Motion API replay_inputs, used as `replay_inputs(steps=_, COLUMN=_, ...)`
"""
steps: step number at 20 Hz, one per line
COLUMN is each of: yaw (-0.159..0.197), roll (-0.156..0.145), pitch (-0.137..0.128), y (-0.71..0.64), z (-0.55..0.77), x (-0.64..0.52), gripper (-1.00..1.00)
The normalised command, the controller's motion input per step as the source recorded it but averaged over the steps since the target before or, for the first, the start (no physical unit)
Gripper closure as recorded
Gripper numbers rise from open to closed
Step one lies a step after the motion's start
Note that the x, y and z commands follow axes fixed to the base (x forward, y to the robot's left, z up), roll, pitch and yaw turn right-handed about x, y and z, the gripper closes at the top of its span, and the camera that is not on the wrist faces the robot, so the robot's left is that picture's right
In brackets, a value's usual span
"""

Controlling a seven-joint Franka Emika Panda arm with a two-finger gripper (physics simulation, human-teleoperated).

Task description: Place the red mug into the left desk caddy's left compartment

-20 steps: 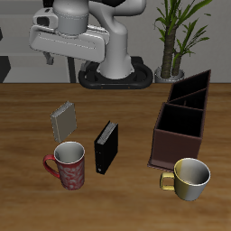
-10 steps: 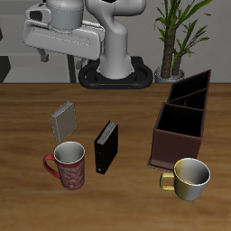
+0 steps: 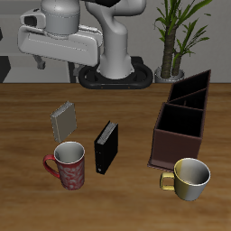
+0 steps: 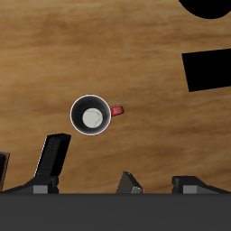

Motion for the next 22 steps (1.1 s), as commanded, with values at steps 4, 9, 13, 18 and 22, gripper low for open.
replay_inputs(steps=4, yaw=0.021, roll=0.02, pitch=-0.016, y=0.02, z=-0.01, x=0.22, gripper=-1.0)
replay_inputs(steps=9, yaw=-0.012, roll=-0.001, pitch=0.003, y=0.0, z=0.01, x=0.2, gripper=-1.0)
replay_inputs(steps=13, yaw=0.035, roll=0.02, pitch=0.0, y=0.13, z=0.0, x=0.22, gripper=-1.0)
replay_inputs(steps=18, yaw=-0.001, roll=-0.01, pitch=-0.011, y=0.07, z=0.13, x=0.1, gripper=-1.0)
replay_inputs(steps=22, yaw=0.005, roll=0.001, pitch=-0.01, y=0.09, z=-0.01, x=0.05, gripper=-1.0)
